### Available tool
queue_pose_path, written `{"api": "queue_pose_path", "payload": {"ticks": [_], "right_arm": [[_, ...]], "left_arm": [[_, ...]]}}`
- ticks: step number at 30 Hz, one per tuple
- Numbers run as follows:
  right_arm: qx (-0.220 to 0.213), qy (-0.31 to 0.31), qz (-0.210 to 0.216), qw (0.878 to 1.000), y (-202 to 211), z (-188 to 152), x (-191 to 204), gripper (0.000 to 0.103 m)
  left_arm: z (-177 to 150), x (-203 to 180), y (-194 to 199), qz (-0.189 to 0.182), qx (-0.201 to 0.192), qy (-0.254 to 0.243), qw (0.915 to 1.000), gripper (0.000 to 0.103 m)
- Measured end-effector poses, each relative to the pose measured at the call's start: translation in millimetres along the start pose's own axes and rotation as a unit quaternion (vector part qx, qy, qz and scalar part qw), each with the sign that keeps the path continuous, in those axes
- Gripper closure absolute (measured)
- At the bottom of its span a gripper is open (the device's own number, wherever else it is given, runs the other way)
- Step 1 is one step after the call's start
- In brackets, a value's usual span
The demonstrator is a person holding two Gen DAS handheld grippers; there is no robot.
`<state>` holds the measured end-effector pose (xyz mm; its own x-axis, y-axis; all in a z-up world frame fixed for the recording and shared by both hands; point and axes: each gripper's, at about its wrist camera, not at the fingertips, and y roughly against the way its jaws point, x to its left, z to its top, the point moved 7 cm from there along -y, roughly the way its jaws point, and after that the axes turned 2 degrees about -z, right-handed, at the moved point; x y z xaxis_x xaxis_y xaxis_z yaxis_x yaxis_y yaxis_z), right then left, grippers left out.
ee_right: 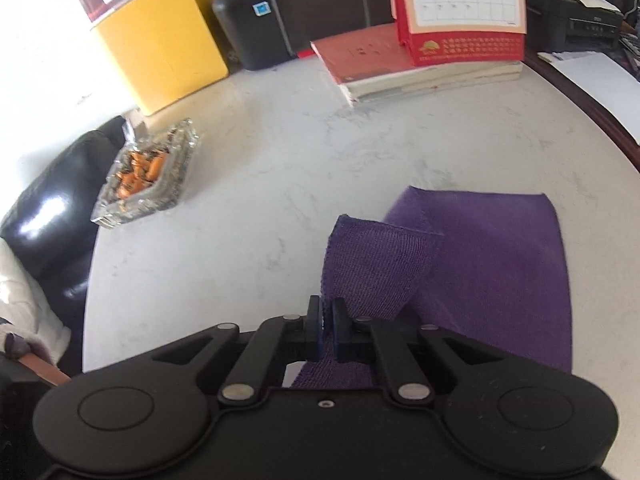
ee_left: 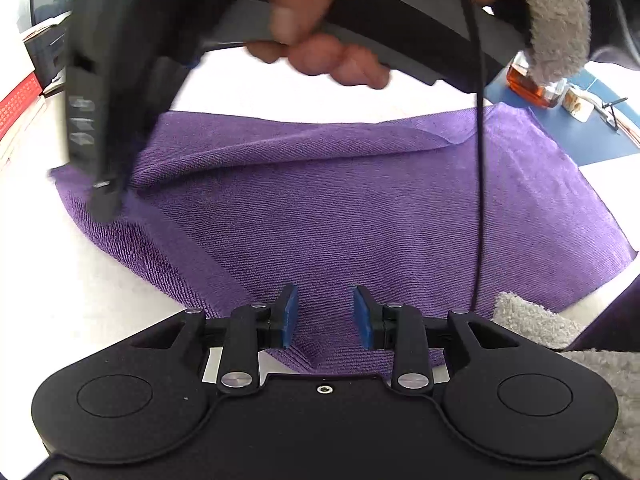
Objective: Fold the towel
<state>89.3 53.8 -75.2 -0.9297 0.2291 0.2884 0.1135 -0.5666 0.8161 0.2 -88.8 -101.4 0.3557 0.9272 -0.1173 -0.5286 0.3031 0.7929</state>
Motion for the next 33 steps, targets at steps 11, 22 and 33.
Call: {"api": "queue_pose_path", "payload": {"ticks": [11, 22, 33], "right_arm": [[0.064, 0.078, 0.111, 0.989, -54.5, 12.3, 61.2, 0.099], [0.044, 0.091, 0.153, 0.983, -49.1, 21.3, 91.5, 0.087], [-0.041, 0.023, -0.088, 0.995, 43.2, 35.5, -50.2, 0.079]], "left_arm": [[-9.9, -2.0, 7.1, -0.002, 0.005, 0.03, 0.9995, 0.073], [-11.7, 4.0, 9.8, -0.006, 0.0, 0.058, 0.9983, 0.073], [2.8, 90.1, 33.0, 0.094, -0.05, 0.135, 0.9852, 0.073]]}}
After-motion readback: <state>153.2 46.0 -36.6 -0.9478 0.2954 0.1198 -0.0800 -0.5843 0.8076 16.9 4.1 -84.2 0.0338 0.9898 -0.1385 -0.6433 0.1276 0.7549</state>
